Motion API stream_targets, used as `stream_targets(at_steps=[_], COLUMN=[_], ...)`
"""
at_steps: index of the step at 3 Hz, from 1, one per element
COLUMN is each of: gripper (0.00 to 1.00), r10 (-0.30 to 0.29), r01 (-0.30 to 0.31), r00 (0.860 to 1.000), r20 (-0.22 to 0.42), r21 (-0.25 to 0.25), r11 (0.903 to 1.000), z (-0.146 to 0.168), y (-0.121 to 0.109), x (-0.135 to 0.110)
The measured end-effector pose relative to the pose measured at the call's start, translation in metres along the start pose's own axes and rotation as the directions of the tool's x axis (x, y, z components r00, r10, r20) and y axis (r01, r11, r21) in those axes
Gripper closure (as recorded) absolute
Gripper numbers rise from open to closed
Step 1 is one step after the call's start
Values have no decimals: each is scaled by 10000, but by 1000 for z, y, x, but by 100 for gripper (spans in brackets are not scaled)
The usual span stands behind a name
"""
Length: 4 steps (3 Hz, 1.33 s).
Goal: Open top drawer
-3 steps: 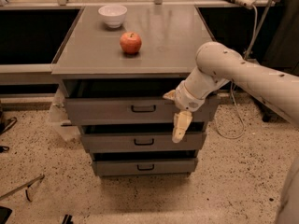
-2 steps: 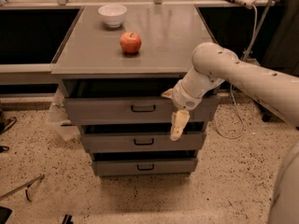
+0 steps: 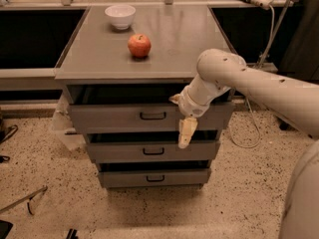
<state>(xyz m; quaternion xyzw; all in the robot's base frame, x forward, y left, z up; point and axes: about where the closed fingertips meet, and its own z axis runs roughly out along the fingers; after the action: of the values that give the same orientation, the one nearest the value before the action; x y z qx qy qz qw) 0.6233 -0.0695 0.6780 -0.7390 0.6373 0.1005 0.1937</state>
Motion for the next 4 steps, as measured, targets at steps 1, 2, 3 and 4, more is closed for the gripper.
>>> stream_targets(at_steps=[1,2,3,4], gripper=[0,0,0,0], r10=[352,694,697,1175], r01=[-367,-767,-770,-1247], r00=[9987,9956,9955,9920], r20=[-379,-636,-636,-453], r21=[-397,-1205,-1208,-2238], r11=[9985,9897,9897,9666], z=[13,23,22,14], y=[-8,-10,-10,10], x=[5,7,6,-6])
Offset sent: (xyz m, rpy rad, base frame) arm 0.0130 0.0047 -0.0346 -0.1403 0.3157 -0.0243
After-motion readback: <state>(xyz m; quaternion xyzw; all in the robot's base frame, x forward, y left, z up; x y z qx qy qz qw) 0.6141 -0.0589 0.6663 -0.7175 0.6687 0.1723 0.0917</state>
